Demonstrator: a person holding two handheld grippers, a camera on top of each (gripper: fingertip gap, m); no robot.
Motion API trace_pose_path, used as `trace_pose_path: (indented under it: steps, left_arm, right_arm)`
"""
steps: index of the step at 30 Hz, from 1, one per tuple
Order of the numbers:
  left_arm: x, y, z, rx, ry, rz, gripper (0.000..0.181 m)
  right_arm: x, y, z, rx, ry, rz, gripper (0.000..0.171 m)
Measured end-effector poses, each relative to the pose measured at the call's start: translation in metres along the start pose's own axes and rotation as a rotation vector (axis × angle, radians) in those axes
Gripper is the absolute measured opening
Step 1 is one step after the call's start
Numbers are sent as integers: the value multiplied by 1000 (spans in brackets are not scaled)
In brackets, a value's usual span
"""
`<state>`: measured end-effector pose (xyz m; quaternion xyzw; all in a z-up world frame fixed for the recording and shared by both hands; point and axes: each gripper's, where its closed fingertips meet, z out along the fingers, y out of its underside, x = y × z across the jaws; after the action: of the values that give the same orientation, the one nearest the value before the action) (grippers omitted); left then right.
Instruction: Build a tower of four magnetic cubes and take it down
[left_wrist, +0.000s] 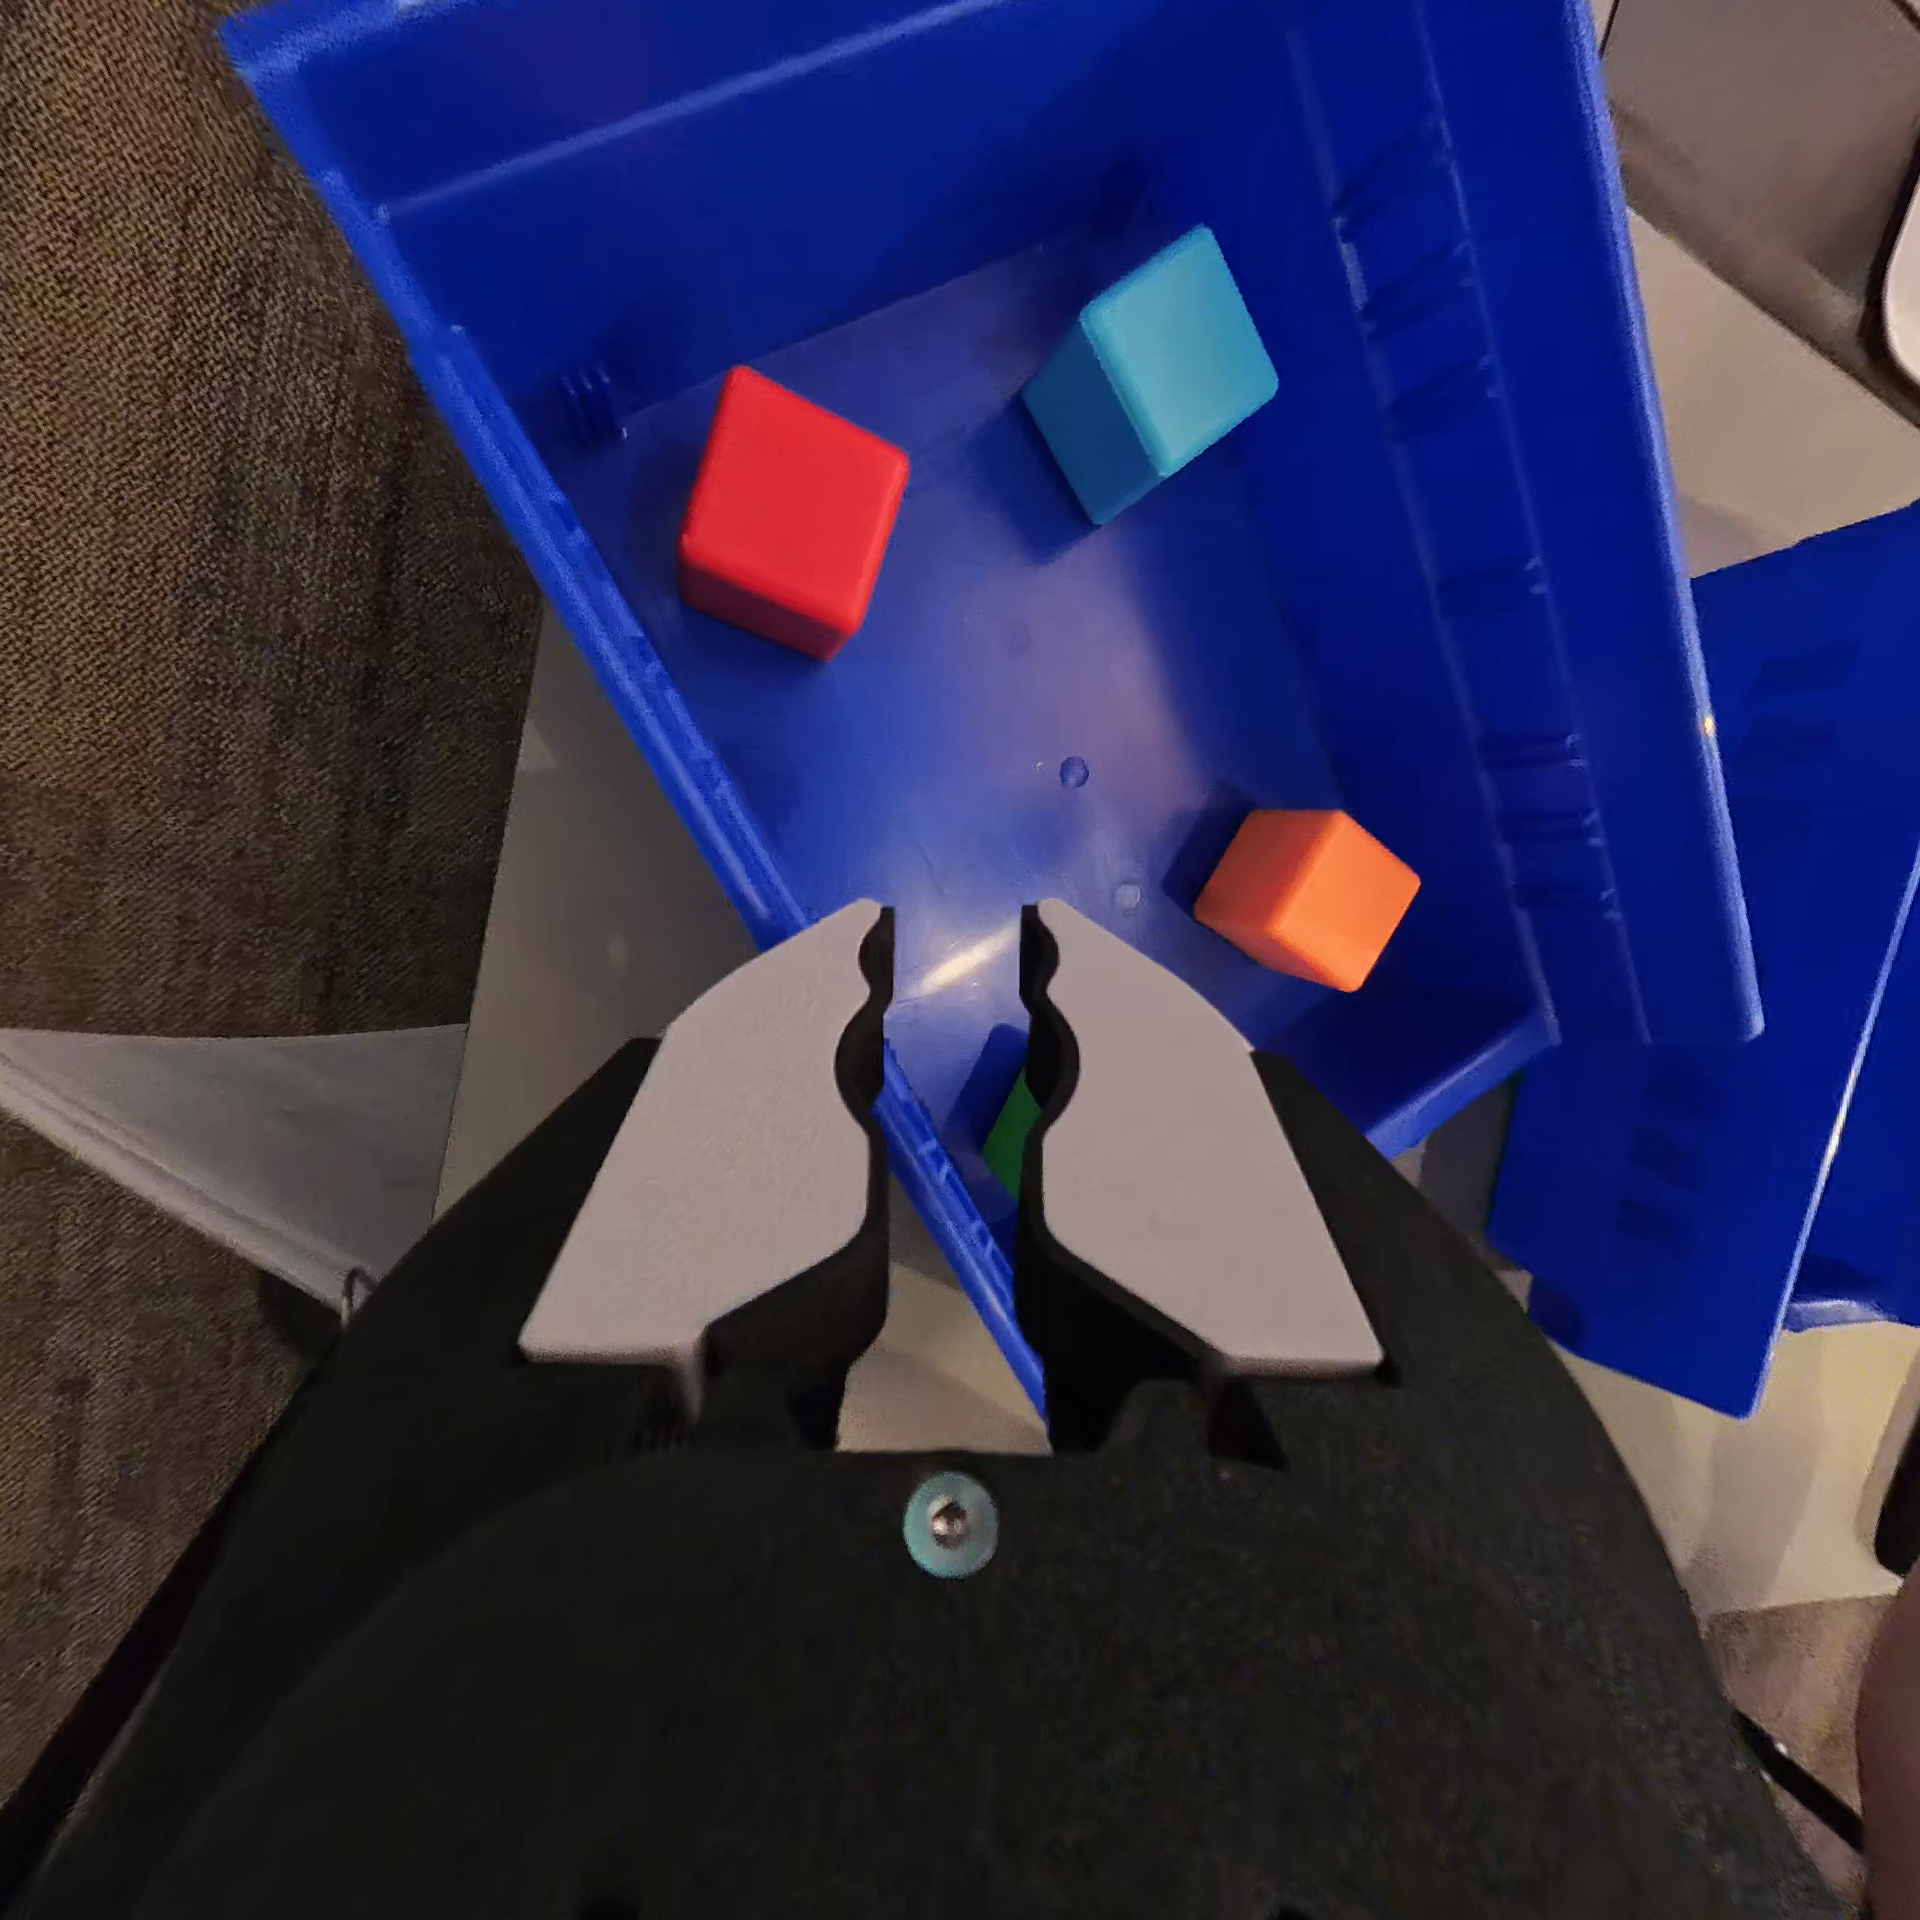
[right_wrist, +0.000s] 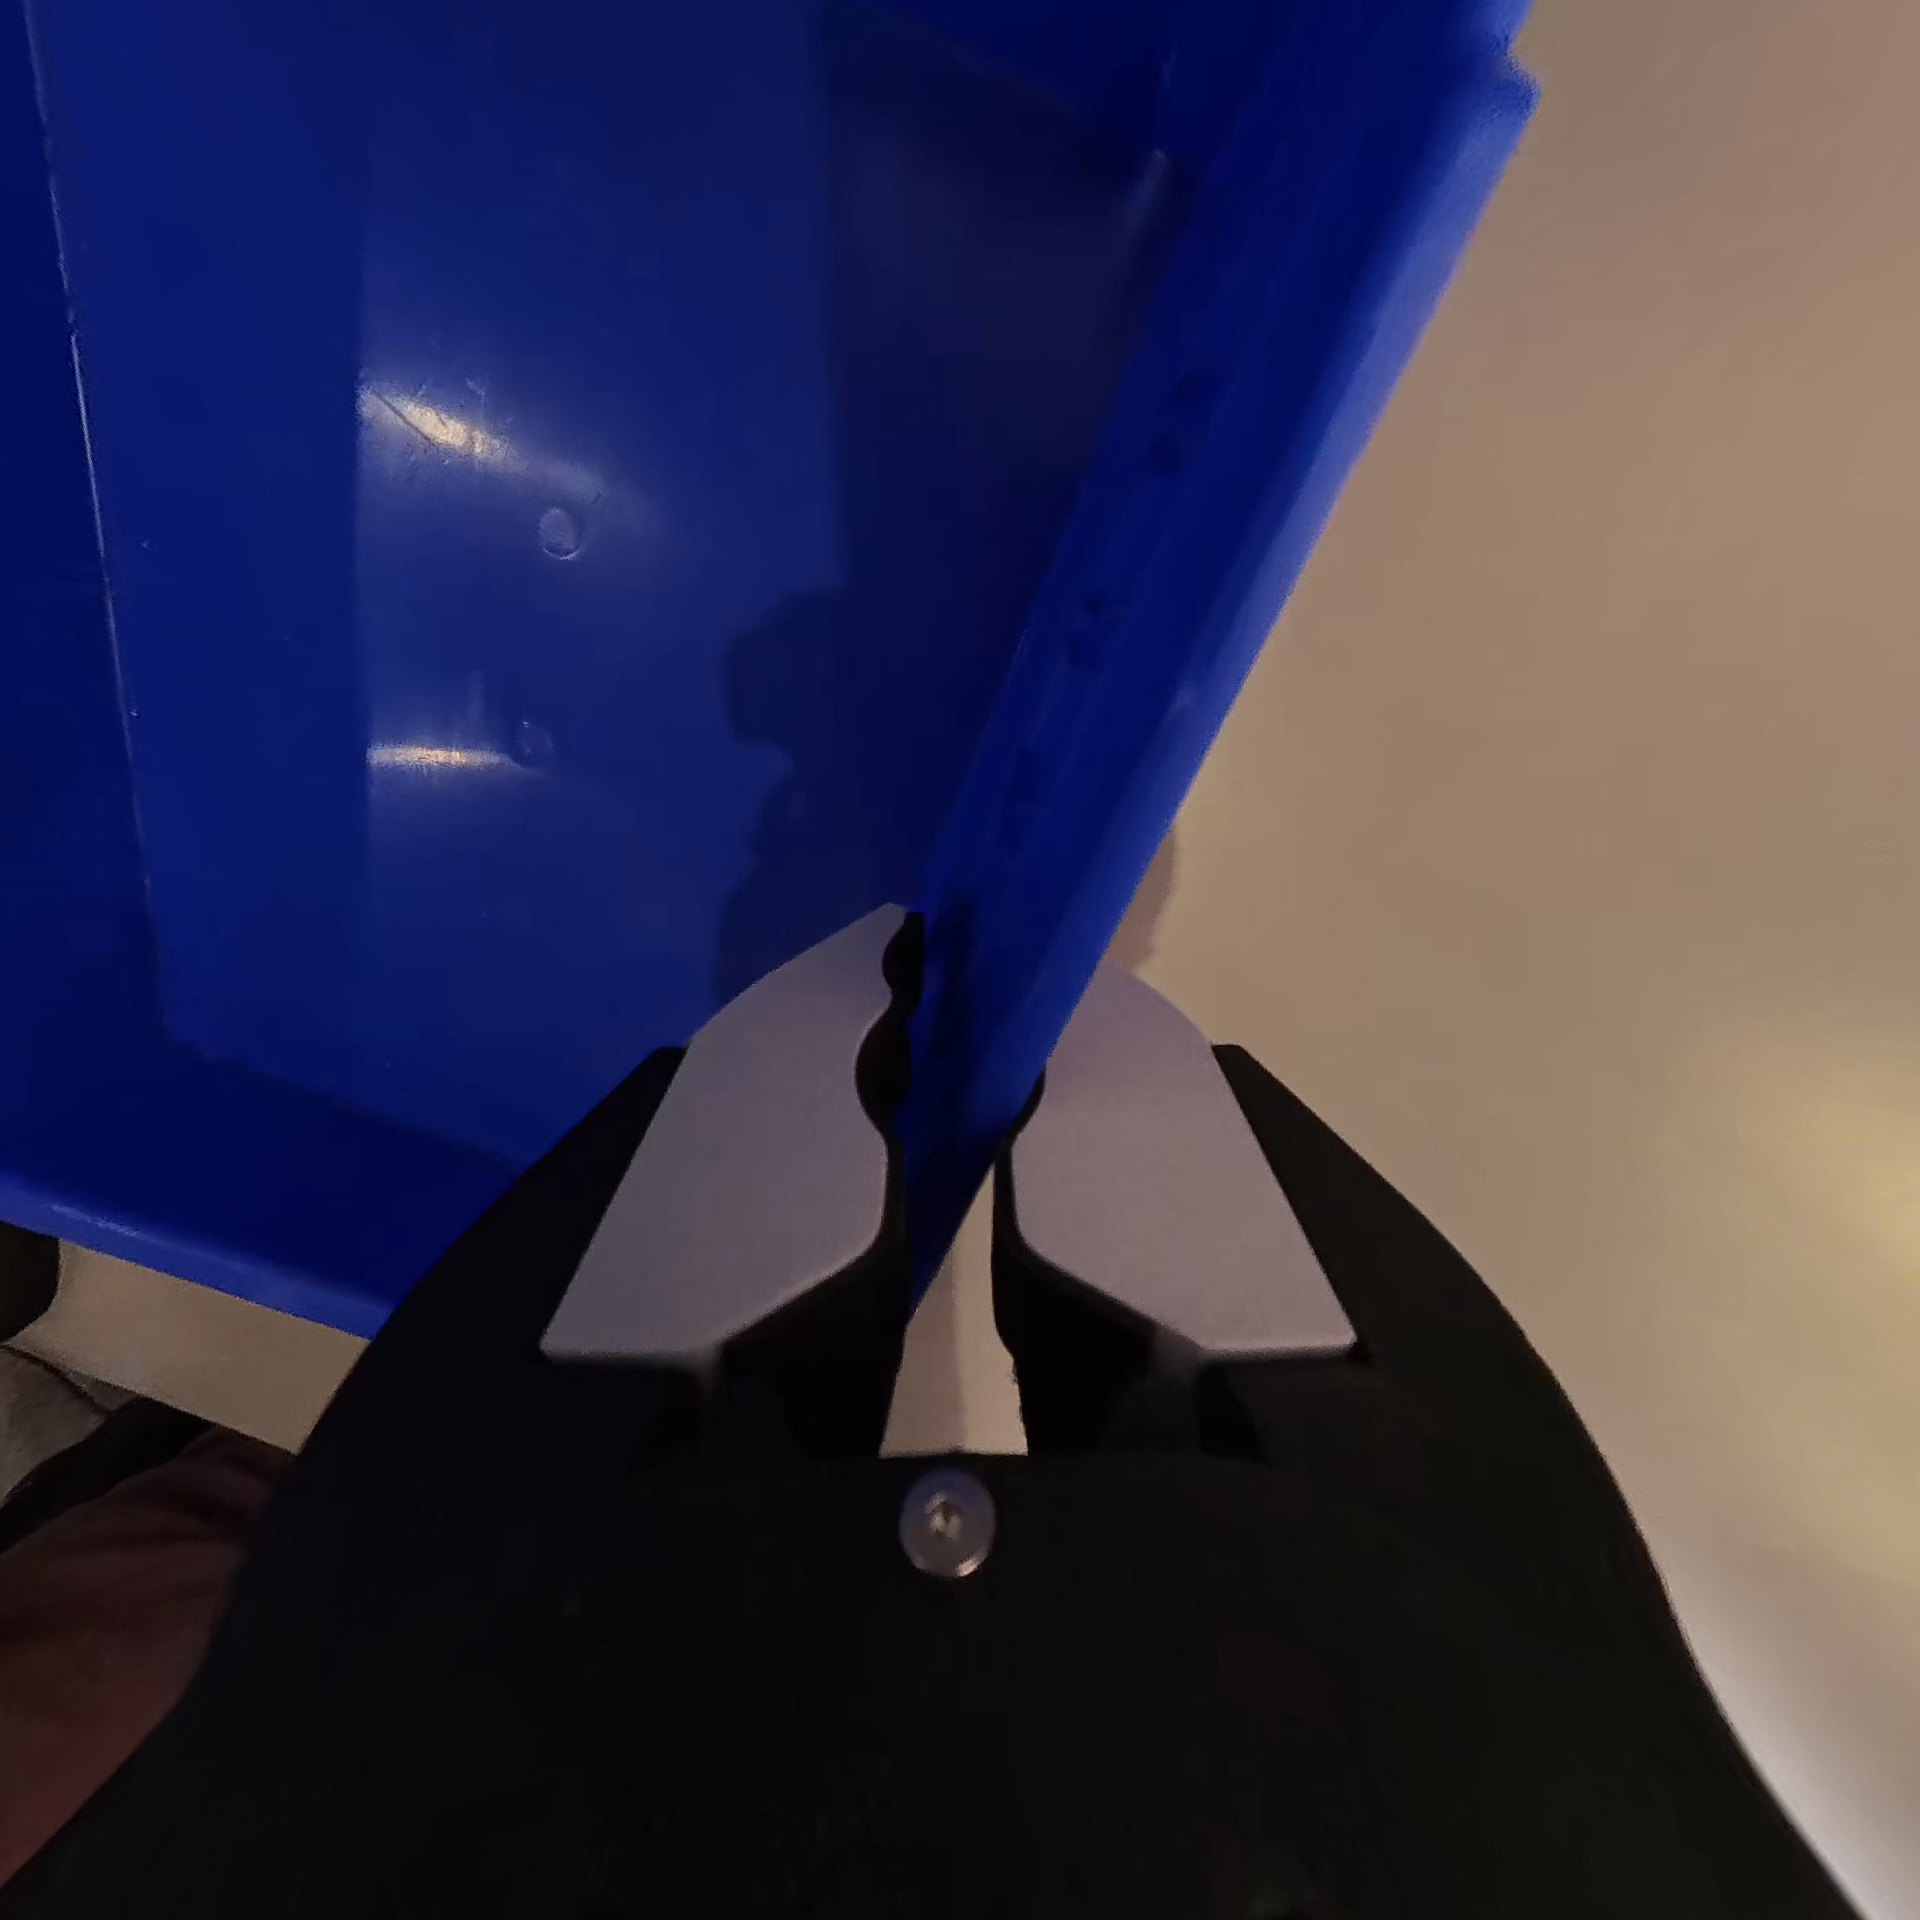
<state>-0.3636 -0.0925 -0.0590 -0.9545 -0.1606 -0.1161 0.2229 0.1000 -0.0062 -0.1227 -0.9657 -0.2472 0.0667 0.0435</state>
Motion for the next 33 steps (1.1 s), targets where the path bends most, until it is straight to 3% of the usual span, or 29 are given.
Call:
trace_pose_path:
  steps: [6, 12, 16, 21, 26, 33]
  left_arm:
    - [-12, -12, -35, 153, -89, -32, 32]
    - [-21, 10, -6, -28, -139, -53, 36]
    - [-31, 24, 21, -194, -250, 16, 19]
    - [-11, 12, 30, -170, -203, 90, 16]
    - [29, -5, 53, -150, -158, 245, 8]
    - [79, -10, 72, -162, -120, 389, 7]
  right_arm:
    - [2, 0, 0, -4, 0, -33, 15]
    - [5, 0, 0, -11, 11, -53, 17]
    - [8, 1, 0, -20, 9, -51, 15]
    - [17, 1, 0, -14, -76, -23, 10]
    - [65, 11, -7, -3, -112, 53, 7]
    - [176, 50, -22, 14, -94, 241, 7]
